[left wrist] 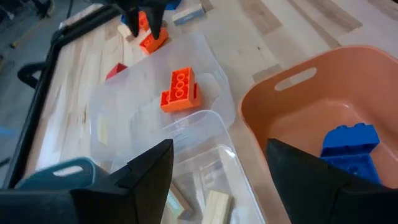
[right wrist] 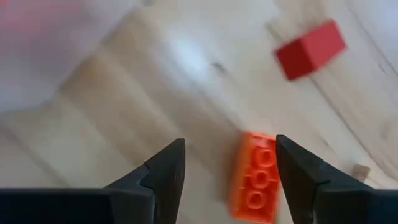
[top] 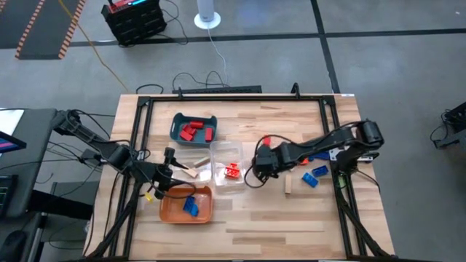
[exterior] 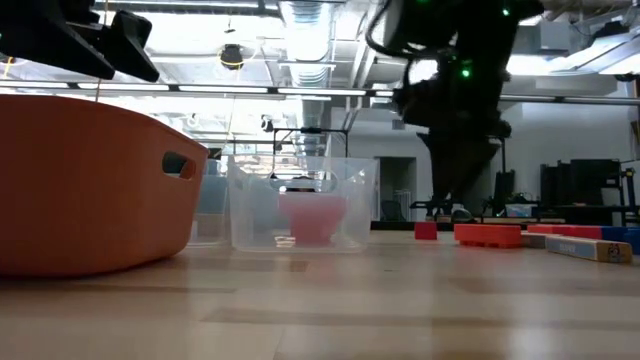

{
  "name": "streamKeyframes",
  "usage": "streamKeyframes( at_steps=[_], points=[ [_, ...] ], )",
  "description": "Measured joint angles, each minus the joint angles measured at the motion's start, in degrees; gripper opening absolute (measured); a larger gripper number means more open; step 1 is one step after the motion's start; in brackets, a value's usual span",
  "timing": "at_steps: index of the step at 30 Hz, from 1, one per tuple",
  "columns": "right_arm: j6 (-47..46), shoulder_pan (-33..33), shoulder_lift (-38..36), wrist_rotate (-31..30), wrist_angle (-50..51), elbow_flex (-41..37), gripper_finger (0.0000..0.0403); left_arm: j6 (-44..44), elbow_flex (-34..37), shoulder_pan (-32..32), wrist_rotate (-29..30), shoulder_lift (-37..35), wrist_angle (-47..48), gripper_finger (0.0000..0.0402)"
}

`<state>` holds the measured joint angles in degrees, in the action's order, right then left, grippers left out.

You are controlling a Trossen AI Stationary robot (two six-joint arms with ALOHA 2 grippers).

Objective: Sort blocks
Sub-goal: Put the orange game piece into the right transparent bin

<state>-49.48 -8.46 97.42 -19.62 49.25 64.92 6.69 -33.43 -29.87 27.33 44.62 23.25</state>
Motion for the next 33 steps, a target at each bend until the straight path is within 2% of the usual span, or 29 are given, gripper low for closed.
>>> streamKeyframes(
  at_steps=[4, 11, 19, 27, 33],
  points=[
    [-1.8, 2.1, -2.4, 0.0, -0.1, -3.6, 0.0218, -1.2, 0.0, 0.0, 0.2, 0.0, 0.1, 0.0250],
    [-2.1, 3.4, -1.8, -1.4, 0.5, -6.1, 0.0224, -2.0, 0.0, 0.0, 1.4, 0.0, 1.3, 0.0250],
    [-3.1, 3.3, -1.8, 1.9, -4.4, -9.1, 0.0224, -2.4, 0.0, 0.0, 1.4, 0.0, 2.5, 0.0250],
    [-3.7, 3.2, -1.8, 1.9, -4.7, -9.3, 0.0222, -2.9, 0.0, 0.0, 1.4, 0.0, 2.9, 0.0250],
    [-3.2, 3.2, -1.3, 2.7, -5.0, -9.3, 0.0202, -3.0, 0.0, 0.0, 1.4, 0.0, 3.1, 0.0250]
  ],
)
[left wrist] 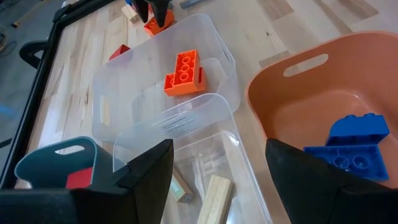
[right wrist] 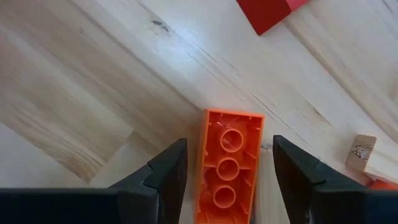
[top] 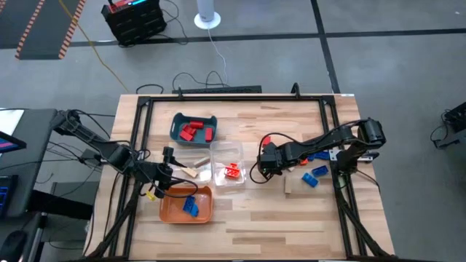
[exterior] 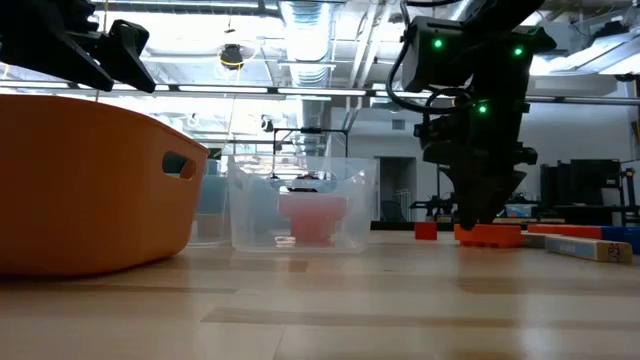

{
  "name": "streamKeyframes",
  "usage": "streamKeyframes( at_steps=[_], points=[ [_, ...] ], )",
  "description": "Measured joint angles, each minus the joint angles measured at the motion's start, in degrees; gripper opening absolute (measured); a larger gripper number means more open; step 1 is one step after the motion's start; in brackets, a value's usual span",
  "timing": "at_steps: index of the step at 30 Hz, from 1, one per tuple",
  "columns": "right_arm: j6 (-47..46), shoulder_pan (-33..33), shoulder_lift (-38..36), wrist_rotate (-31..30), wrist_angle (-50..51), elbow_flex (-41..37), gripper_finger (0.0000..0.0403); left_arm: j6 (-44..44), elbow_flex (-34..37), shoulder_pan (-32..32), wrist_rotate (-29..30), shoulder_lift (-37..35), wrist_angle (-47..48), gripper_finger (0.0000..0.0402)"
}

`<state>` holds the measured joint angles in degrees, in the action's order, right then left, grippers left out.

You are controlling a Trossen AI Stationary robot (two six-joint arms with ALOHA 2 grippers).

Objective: Sort blocks
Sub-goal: Put the orange game piece into the right transparent bin

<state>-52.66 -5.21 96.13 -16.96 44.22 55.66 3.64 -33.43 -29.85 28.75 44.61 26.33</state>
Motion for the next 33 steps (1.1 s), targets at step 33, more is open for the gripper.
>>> streamKeyframes(
  at_steps=[33],
  points=[
    [17.6, -9.3, -5.5, -13.2, -28.2, 8.2, 0.0062, 5.0, 10.3, 0.0, 0.0, 0.5, -25.0, 0.0250]
  ],
)
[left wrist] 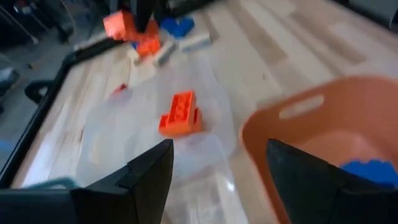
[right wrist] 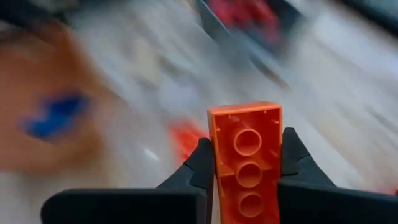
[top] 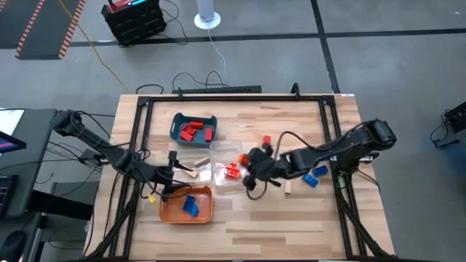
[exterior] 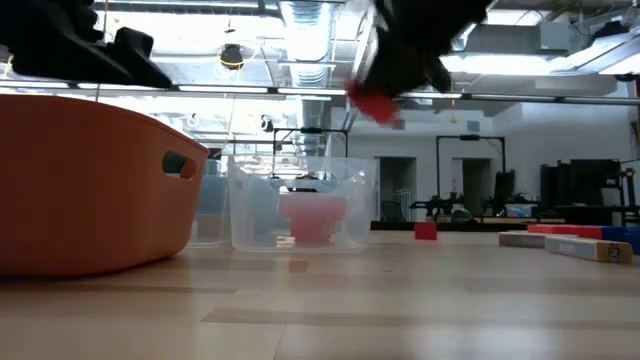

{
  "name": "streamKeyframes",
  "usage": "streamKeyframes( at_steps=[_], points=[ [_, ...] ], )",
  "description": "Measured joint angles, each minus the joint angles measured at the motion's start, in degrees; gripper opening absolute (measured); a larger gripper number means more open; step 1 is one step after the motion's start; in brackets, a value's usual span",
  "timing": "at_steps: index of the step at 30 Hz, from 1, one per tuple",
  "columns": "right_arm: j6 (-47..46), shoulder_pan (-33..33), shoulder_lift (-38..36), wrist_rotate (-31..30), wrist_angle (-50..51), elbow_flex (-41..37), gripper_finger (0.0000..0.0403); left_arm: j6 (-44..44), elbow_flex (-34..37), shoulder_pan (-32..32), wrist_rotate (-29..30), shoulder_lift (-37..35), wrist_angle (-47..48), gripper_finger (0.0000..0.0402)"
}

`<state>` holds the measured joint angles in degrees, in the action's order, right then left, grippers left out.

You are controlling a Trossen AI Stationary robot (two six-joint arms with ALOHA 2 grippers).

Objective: Sort blocks
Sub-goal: Put the orange game piece into the right transparent bin

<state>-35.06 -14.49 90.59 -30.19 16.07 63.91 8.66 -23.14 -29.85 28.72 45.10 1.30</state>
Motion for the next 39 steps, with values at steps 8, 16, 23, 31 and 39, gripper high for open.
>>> streamKeyframes(
  at_steps=[8, 16, 23, 31, 39],
  points=[
    [5.4, 1.8, 6.2, 6.6, -10.5, 4.0, 0.0062, -3.6, 0.6, 0.0, 0.1, -0.3, -5.5, 0.0250],
    [9.7, 4.7, 14.0, 12.0, 1.9, 16.6, 0.0062, -7.0, 0.5, 0.0, 0.1, -0.3, -4.3, 0.0250],
    [11.2, 6.0, 16.7, 17.8, 6.6, 21.2, 0.0062, -8.1, 0.5, 0.0, 0.1, -0.3, -3.5, 0.0250],
    [9.6, 7.0, 16.6, 20.4, 11.3, 21.3, 0.0062, -8.2, 0.5, 0.0, 0.1, -0.3, -3.2, 0.0250],
    [9.6, 7.1, 16.7, 21.2, 12.2, 21.3, 0.0062, -8.2, 0.5, 0.0, 0.2, -0.3, -3.2, 0.0250]
  ],
)
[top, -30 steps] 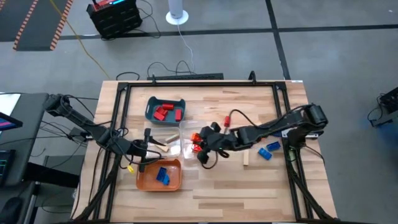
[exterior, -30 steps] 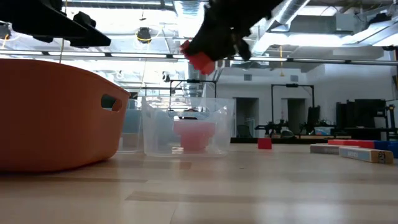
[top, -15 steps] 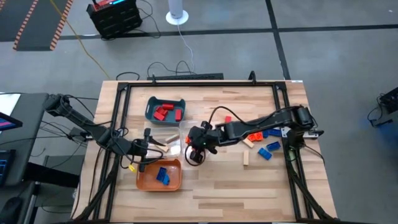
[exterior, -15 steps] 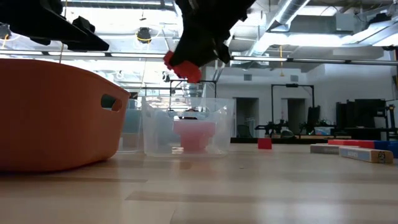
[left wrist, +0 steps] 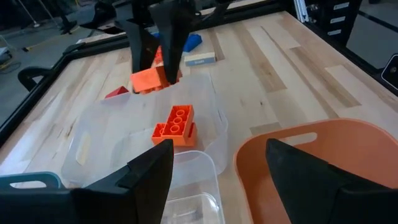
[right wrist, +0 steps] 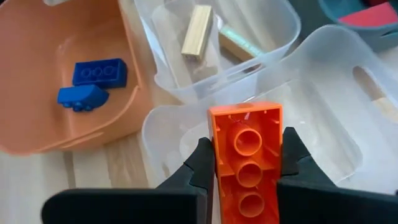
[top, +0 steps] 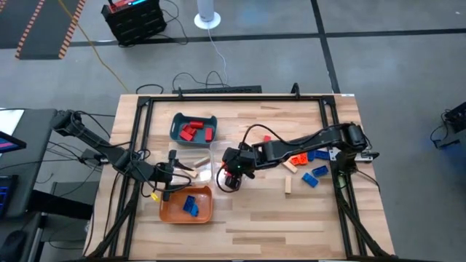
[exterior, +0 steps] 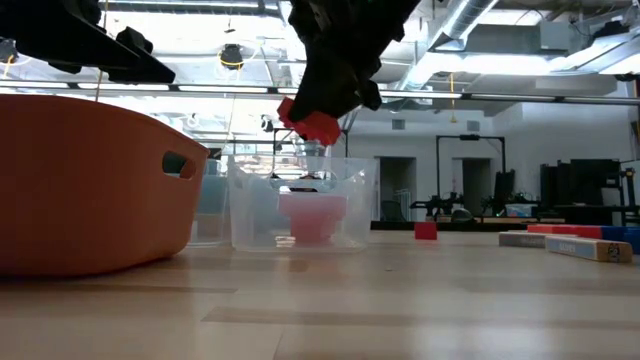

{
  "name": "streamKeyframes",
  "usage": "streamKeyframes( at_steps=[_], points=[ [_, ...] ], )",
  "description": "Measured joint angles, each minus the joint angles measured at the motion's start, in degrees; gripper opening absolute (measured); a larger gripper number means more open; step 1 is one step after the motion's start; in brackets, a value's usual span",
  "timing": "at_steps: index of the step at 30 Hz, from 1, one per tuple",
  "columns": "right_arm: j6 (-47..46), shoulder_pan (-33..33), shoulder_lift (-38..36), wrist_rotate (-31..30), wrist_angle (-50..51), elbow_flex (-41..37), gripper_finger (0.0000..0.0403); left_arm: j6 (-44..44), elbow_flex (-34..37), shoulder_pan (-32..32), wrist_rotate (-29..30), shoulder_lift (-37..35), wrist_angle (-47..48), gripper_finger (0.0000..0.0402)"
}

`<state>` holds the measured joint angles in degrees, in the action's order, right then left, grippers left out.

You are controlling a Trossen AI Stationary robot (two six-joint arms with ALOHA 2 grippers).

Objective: Sort blocks
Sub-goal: Put the orange game piece into the right transparent bin

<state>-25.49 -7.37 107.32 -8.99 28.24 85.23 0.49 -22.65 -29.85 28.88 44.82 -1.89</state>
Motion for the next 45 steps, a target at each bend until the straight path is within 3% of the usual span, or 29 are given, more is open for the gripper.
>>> streamKeyframes(
  at_steps=[6, 18, 32, 45],
  points=[
    [-1.1, -0.1, 3.6, 1.9, 1.0, 0.7, 0.0062, -0.1, 0.0, 0.0, 0.0, 0.0, 0.0, 0.0250],
    [1.6, 0.9, 12.9, 2.2, 17.1, 14.1, 0.0064, -0.1, 0.0, 0.0, 0.1, 0.0, 1.4, 0.0250],
    [2.0, 2.7, 15.0, 4.4, 20.6, 16.7, 0.0153, -1.2, 0.0, 0.0, 0.1, 0.0, 4.4, 0.0250],
    [1.5, 2.8, 14.2, 6.2, 19.1, 16.7, 0.0183, -1.4, 0.0, 0.0, 0.0, 0.0, 4.7, 0.0250]
  ],
)
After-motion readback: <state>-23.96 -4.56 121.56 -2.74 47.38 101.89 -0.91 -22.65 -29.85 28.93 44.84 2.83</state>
